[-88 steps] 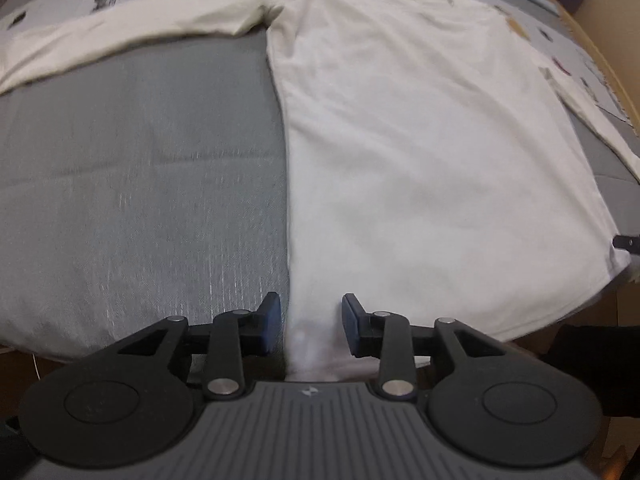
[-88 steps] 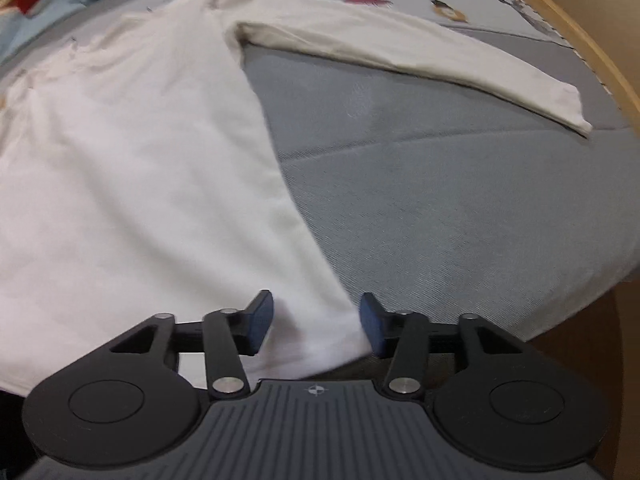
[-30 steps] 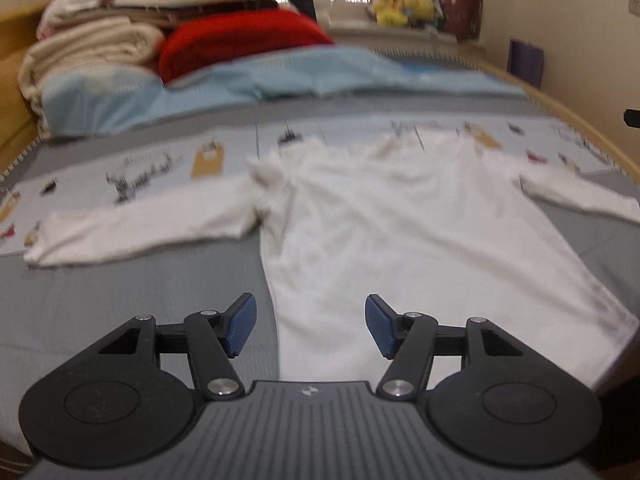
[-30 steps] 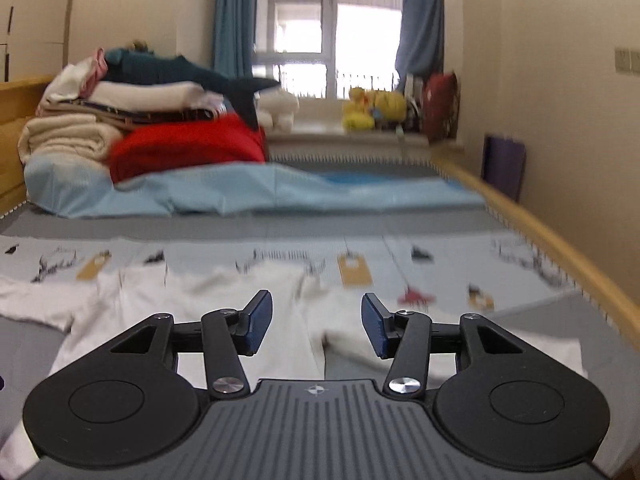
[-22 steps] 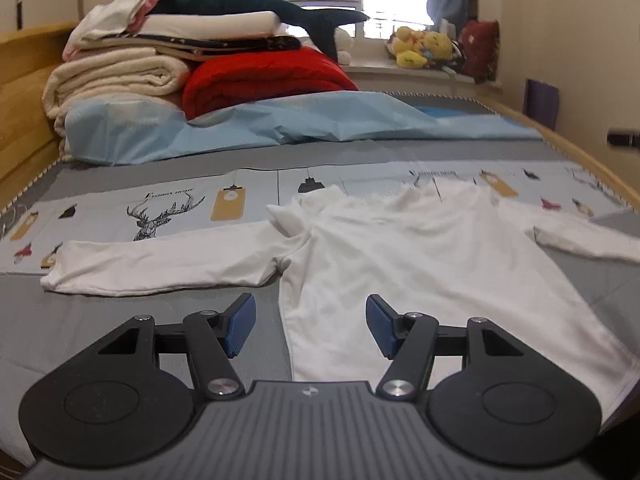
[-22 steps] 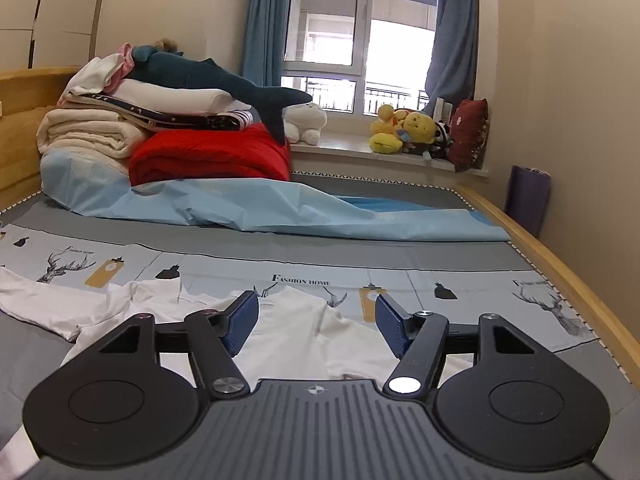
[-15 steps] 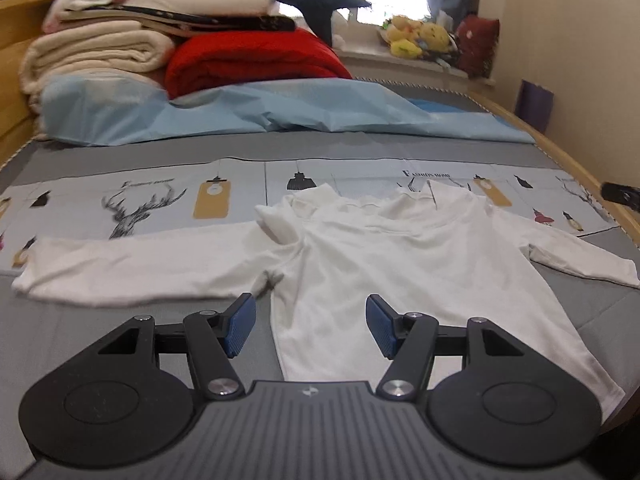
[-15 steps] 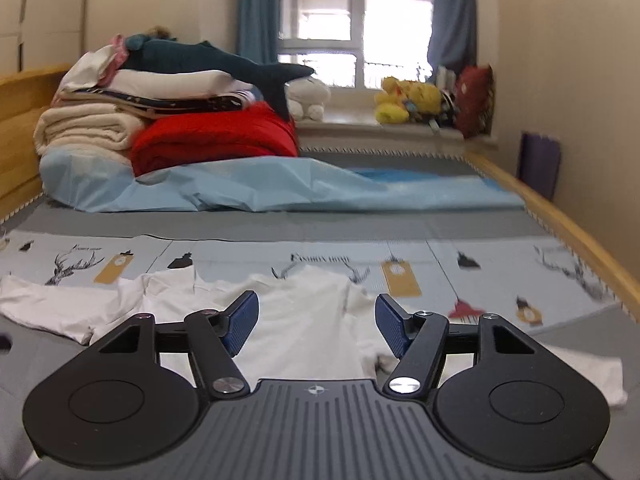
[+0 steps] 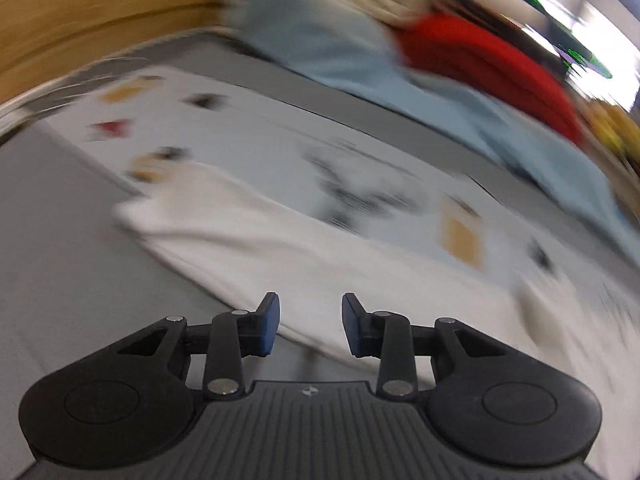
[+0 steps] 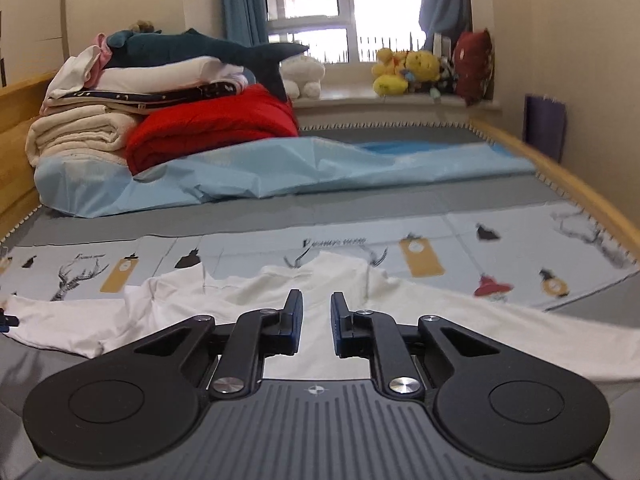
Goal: Fold small clothes
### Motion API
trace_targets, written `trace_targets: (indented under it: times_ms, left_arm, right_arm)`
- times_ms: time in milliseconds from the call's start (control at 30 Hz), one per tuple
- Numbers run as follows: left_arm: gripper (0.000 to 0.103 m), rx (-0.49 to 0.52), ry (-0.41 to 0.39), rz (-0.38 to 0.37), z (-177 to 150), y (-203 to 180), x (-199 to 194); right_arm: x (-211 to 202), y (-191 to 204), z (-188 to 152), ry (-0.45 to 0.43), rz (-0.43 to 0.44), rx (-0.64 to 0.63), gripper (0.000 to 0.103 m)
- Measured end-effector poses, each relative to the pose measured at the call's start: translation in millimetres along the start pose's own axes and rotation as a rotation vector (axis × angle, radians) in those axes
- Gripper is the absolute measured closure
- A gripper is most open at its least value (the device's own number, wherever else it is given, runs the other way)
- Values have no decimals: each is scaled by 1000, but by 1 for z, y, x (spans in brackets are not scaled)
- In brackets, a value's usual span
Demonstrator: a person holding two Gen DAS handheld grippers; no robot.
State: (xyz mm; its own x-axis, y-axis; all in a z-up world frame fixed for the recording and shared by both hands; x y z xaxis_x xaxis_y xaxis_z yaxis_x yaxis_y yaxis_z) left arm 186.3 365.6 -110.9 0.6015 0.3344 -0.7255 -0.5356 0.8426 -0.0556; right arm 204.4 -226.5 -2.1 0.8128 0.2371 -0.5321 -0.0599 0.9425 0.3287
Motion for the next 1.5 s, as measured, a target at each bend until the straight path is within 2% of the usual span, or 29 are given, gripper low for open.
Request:
trace_targets:
  times_ms: [67,133,233,300,433,500,533,567,600,700,733,800,867,967,1033,1133,1233,1333,1400,1467,1500]
  left_arm:
    - [65,-21,-11,90,5,33,13]
    - [65,-53,-6,126,7,61,27]
    - [62,-109,-20,122,12,92,41]
    - [56,-146,-17,117,15,106,50]
    - [56,-205,22,97,12,118,68]
    - [62,-211,37,99,8,119,74]
    - [73,-209,27,93,9,118,76]
    - [101,-209,29,70,11,117,77]
    - [100,-210,23,56,13,115,75]
    - [101,-159,-74,137,33,109,49]
    - [101,-173,-97,180,40,111,39]
    - [101,-274,-149,239,51,126,12]
    - [101,-316,-170,224,52,131,-2]
    - [101,-239,-152,240,45,120,-11]
    - [101,-237,-163,227,48,109,-21]
    - [101,-193,-236,169,65,69,-48]
    - [101,-57,-313,17,81,-21,-78]
    - [101,91,-353,-190,73,-142,-112]
    - [101,188,-348,-348,52,-229,-137]
    - [100,274,-297,-514,19,-305,-155]
    - [90,319,-227,-621,-3,-340,-160]
  right_arm:
    - [10,6,-2,23,11,10,87]
    - [18,15,-4,38,18,-6,87]
    - [25,26,-7,49,28,-53,87]
    - [29,33,-10,59,33,-80,87]
    - [36,38,-13,80,31,-98,87]
    - [37,37,-13,88,23,-101,87]
    - [38,37,-13,89,19,-101,87]
    - [38,36,-12,90,15,-98,87]
    - [38,35,-11,89,13,-94,87]
    - [38,32,-9,85,1,-80,87]
    - [37,31,-9,85,-1,-74,87]
    - [35,27,-8,85,2,-53,87]
    - [32,26,-7,86,9,-44,87]
    - [29,23,-7,88,12,-57,87]
    - [27,17,-7,93,2,-56,87]
    - [26,3,-4,103,-12,-5,87]
    - [23,-12,-2,110,-23,60,87]
    - [19,-24,-4,109,-41,101,87]
    - [17,-31,-6,110,-59,116,87]
    - [17,-38,-8,117,-73,134,87]
    - [18,-43,-8,121,-81,149,87]
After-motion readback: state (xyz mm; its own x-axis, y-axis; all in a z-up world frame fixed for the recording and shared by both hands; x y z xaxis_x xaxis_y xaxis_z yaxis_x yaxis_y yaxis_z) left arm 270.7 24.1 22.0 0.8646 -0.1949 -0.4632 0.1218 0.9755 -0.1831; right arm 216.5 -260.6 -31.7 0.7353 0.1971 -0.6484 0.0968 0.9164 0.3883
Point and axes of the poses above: each gripper's, at about its wrist camera, not at the fingertips, and x roughly the way its jaws point, y to its left, z to its top, the point moved 5 cm from there along x, roughly the way its jaws point, and after that the axes turned 9 degrees about x, right-handed, at the moved point
